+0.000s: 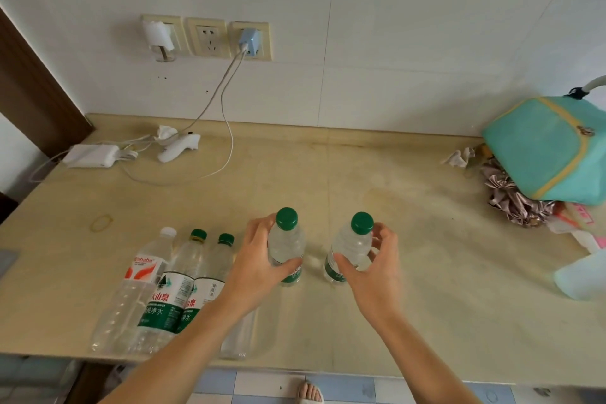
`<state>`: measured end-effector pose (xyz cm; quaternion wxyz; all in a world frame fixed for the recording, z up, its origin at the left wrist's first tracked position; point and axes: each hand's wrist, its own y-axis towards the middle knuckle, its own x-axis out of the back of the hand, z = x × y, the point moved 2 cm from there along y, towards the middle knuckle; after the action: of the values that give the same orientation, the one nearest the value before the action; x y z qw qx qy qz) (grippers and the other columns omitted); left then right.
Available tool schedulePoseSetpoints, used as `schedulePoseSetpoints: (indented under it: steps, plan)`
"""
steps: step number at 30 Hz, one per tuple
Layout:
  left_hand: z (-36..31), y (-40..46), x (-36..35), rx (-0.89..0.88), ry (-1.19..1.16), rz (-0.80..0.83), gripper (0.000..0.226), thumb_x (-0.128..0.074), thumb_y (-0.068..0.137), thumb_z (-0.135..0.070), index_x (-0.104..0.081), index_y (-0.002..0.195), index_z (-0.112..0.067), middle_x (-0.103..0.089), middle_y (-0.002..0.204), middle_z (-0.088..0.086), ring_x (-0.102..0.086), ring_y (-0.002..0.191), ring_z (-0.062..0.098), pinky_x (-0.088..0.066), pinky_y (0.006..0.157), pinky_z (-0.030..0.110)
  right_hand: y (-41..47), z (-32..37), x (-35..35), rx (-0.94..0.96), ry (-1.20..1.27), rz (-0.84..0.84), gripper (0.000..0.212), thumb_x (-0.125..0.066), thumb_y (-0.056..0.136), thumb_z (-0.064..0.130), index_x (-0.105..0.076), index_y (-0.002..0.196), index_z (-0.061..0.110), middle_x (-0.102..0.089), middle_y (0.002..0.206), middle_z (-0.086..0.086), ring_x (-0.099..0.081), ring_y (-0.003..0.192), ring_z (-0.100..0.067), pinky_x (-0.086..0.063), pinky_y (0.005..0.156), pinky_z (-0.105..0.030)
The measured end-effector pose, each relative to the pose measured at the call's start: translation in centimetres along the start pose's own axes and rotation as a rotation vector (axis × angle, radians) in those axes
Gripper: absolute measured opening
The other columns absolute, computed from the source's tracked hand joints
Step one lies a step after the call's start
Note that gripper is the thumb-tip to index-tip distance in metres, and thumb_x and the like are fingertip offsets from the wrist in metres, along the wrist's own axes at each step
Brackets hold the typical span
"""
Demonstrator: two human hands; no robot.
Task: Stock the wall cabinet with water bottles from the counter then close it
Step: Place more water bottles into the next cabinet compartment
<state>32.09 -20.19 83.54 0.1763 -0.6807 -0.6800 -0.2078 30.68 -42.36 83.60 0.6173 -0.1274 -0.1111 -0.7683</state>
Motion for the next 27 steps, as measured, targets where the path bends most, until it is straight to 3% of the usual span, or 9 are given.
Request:
schedulePoseSetpoints:
  steps: [2,4,7,10,13,16,23,27]
  plan:
    - [0.3,-0.2,-0.4,0.048,-0.048,-0.019,0.084,-0.084,0.064,-0.048,-0.039,0.134,-0.049,-0.045,0.125,-0.027,-0.049,0.119,-0.006,-0.041,0.093,0.012,0.0,-1.0,0.0,-0.059,0.025,0.049,0.080,-0.088,0.076,0.028,-0.035,0.132,0.048,-0.049,0.129,0.026,-0.056,0.114,0.004,-0.048,0.084,-0.017]
    - [0.7,-0.4,-1.1,0.120,-0.127,-0.042,0.078,-0.088,0.062,-0.044,-0.040,0.122,-0.060,-0.053,0.119,-0.029,-0.054,0.113,-0.008,-0.045,0.087,0.011,0.1,-2.1,-0.2,-0.124,0.046,0.101,0.075,-0.088,0.075,0.029,-0.039,0.130,0.046,-0.054,0.126,0.029,-0.060,0.109,0.008,-0.050,0.076,-0.014]
    - [1.6,-0.7,-2.2,0.218,-0.205,-0.066,0.076,-0.091,0.062,-0.033,-0.044,0.118,-0.051,-0.061,0.115,-0.017,-0.063,0.103,-0.001,-0.053,0.080,0.018,0.5,-3.6,-0.6,-0.189,0.086,0.148,0.063,-0.088,0.075,0.022,-0.048,0.118,0.045,-0.065,0.115,0.023,-0.062,0.104,0.011,-0.052,0.075,-0.009]
    - [1.6,-0.6,-2.7,0.238,-0.245,-0.103,0.070,-0.092,0.061,-0.023,-0.045,0.110,-0.042,-0.062,0.108,-0.009,-0.063,0.092,-0.004,-0.051,0.066,0.011,1.0,-3.7,-1.0,-0.200,0.099,0.181,0.053,-0.087,0.077,0.020,-0.053,0.110,0.045,-0.069,0.104,0.029,-0.067,0.098,0.005,-0.053,0.075,-0.017]
    - [0.8,-0.6,-2.5,0.225,-0.263,-0.138,0.069,-0.092,0.056,-0.029,-0.047,0.107,-0.038,-0.062,0.104,-0.009,-0.063,0.092,0.001,-0.052,0.069,0.017,1.2,-2.9,-0.9,-0.179,0.117,0.152,0.051,-0.086,0.076,0.018,-0.055,0.107,0.045,-0.070,0.101,0.029,-0.069,0.094,0.003,-0.054,0.074,-0.019]
    - [-1.0,0.0,-1.1,0.178,-0.321,-0.148,0.073,-0.091,0.052,-0.038,-0.049,0.112,-0.034,-0.064,0.104,-0.006,-0.066,0.096,0.008,-0.056,0.078,0.027,1.6,-0.5,-0.4,-0.129,0.176,0.084,0.054,-0.087,0.073,0.013,-0.060,0.110,0.040,-0.073,0.099,0.024,-0.070,0.091,0.001,-0.054,0.068,-0.013]
    - [-10.3,3.9,5.3,-0.076,-0.418,-0.187,0.063,-0.093,0.067,-0.020,-0.052,0.114,-0.033,-0.070,0.100,-0.013,-0.069,0.092,0.003,-0.055,0.073,0.017,3.1,11.0,1.8,0.121,0.194,0.030,0.051,-0.090,0.070,0.019,-0.064,0.111,0.034,-0.074,0.100,0.018,-0.069,0.090,0.004,-0.053,0.067,-0.011]
    - [-16.8,5.0,9.7,-0.269,-0.448,-0.223,0.059,-0.090,0.073,-0.024,-0.051,0.114,-0.042,-0.070,0.101,-0.023,-0.068,0.091,-0.002,-0.052,0.069,0.010,2.7,17.6,3.1,0.276,0.266,-0.051,0.049,-0.091,0.070,0.018,-0.066,0.109,0.035,-0.074,0.099,0.017,-0.069,0.093,0.002,-0.052,0.070,-0.011]
